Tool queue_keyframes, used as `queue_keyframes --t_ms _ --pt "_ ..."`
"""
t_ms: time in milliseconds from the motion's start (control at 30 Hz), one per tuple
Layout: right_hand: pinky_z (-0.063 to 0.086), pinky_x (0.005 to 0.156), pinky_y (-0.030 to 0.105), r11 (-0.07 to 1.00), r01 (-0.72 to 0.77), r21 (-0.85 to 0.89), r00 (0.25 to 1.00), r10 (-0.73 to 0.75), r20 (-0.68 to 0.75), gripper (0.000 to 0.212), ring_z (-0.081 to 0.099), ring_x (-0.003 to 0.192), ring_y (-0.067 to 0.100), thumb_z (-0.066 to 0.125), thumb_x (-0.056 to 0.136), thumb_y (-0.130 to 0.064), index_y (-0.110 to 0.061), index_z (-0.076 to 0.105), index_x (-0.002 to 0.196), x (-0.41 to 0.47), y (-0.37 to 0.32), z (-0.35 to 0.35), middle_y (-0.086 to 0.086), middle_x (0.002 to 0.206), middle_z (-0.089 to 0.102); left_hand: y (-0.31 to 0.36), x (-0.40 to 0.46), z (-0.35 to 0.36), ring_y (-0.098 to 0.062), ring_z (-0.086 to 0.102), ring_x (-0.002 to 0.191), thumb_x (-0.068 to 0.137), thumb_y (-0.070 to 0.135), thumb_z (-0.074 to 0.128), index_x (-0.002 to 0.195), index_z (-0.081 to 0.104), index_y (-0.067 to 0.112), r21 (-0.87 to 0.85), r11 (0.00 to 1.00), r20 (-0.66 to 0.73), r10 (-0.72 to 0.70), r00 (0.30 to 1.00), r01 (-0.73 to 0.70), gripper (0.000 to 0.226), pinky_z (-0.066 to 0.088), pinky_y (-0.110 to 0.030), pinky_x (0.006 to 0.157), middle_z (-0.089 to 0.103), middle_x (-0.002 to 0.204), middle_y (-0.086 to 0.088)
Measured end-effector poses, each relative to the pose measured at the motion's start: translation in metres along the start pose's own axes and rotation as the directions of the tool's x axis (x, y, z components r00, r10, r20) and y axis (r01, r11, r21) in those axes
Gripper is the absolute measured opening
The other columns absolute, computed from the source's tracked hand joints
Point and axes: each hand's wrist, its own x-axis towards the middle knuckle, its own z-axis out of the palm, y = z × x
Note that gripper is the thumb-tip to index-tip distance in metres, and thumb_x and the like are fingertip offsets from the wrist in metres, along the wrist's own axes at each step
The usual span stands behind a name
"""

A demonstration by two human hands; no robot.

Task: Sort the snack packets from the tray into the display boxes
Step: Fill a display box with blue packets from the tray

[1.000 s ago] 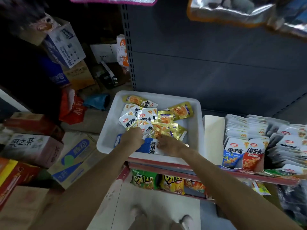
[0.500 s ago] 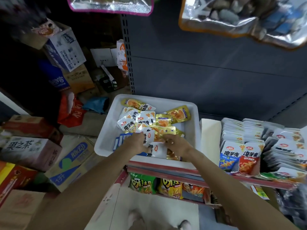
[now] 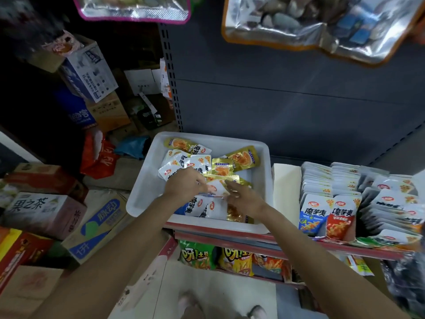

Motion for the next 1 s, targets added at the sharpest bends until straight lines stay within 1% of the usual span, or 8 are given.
queue_keyframes --t_ms 100,167,267,467,600,800,933,1000 --pt "0.052 0.073 0.016 0.98 0.128 0.153 0.976 -0.097 -0.195 0.045 0.062 0.089 0.005 0.055 0.093 -0.013 -0.02 0.044 0.136 -0.016 -0.008 -0.018 -0.004 0.103 0.063 0.031 -0.001 -0.001 -0.019 0.041 0.05 0.084 0.023 0.068 0.051 0.051 0.011 -0.131 0.984 -0.153 0.097 0.983 -0.118 0.039 0.033 -0.03 0.055 0.044 0.049 -0.004" --pt "0.054 0.074 0.027 0.963 0.205 0.172 0.924 -0.132 -0.359 0.028 0.064 0.082 0.01 0.059 0.091 -0.014 -0.022 0.055 0.118 -0.027 -0.007 -0.038 -0.002 0.091 0.067 0.058 0.0 0.001 -0.015 0.057 0.06 0.085 0.022 0.067 0.065 0.062 0.009 -0.226 0.96 -0.183 0.124 0.975 -0.164 0.024 0.043 -0.03 0.063 0.06 0.061 -0.002" --pt "0.05 0.073 0.035 0.928 0.291 0.235 0.861 -0.147 -0.487 0.016 0.06 0.076 0.012 0.061 0.088 -0.005 -0.02 0.059 0.09 -0.05 -0.001 -0.072 0.001 0.079 0.064 0.1 0.005 0.016 -0.011 0.065 0.074 0.086 0.019 0.066 0.086 0.066 0.011 -0.307 0.928 -0.134 0.177 0.975 -0.21 0.008 0.051 -0.031 0.072 0.068 0.08 0.002" --pt "0.044 0.064 0.015 0.933 0.33 0.143 0.77 -0.178 -0.613 0.021 0.055 0.067 -0.001 0.06 0.088 -0.003 -0.021 0.055 0.078 -0.101 0.026 -0.133 -0.008 0.071 0.06 0.168 0.022 0.061 -0.021 0.069 0.084 0.08 0.006 0.071 0.095 0.059 0.011 -0.368 0.907 0.019 0.23 0.973 -0.207 0.02 0.055 -0.042 0.075 0.072 0.092 -0.008" --pt "0.04 0.058 0.01 0.975 0.22 0.037 0.766 -0.149 -0.625 0.027 0.051 0.063 -0.001 0.062 0.087 -0.002 -0.021 0.049 0.072 -0.119 0.055 -0.152 -0.009 0.067 0.053 0.193 0.029 0.097 -0.021 0.067 0.075 0.079 0.007 0.072 0.095 0.061 0.008 -0.299 0.928 0.019 0.237 0.971 -0.22 0.02 0.05 -0.032 0.064 0.071 0.085 -0.006" --pt "0.038 0.059 0.024 0.975 0.0 -0.222 0.806 -0.131 -0.577 0.02 0.059 0.08 0.02 0.056 0.088 0.001 -0.017 0.047 0.089 -0.127 0.094 -0.157 0.001 0.08 0.059 0.201 0.032 0.137 -0.026 0.054 0.063 0.082 0.018 0.07 0.087 0.054 0.008 -0.062 0.966 -0.003 0.251 0.968 -0.251 0.02 0.034 -0.032 0.055 0.06 0.069 -0.011" --pt "0.05 0.069 0.037 0.937 0.006 -0.348 0.794 -0.217 -0.569 0.018 0.058 0.08 0.027 0.055 0.085 0.006 -0.006 0.059 0.098 -0.125 0.107 -0.15 0.011 0.088 0.06 0.201 0.023 0.146 -0.019 0.059 0.092 0.085 0.024 0.065 0.116 0.052 0.018 0.173 0.922 -0.069 0.363 0.929 -0.347 0.034 0.048 -0.035 0.069 0.059 0.112 0.002" --pt "0.051 0.068 0.044 0.921 -0.002 -0.389 0.816 -0.223 -0.534 0.022 0.057 0.081 0.028 0.055 0.084 0.004 -0.007 0.059 0.103 -0.122 0.114 -0.145 0.009 0.091 0.055 0.197 0.02 0.149 -0.015 0.053 0.103 0.085 0.021 0.065 0.119 0.049 0.022 0.218 0.897 -0.06 0.406 0.912 -0.385 0.038 0.048 -0.036 0.072 0.053 0.117 0.004"
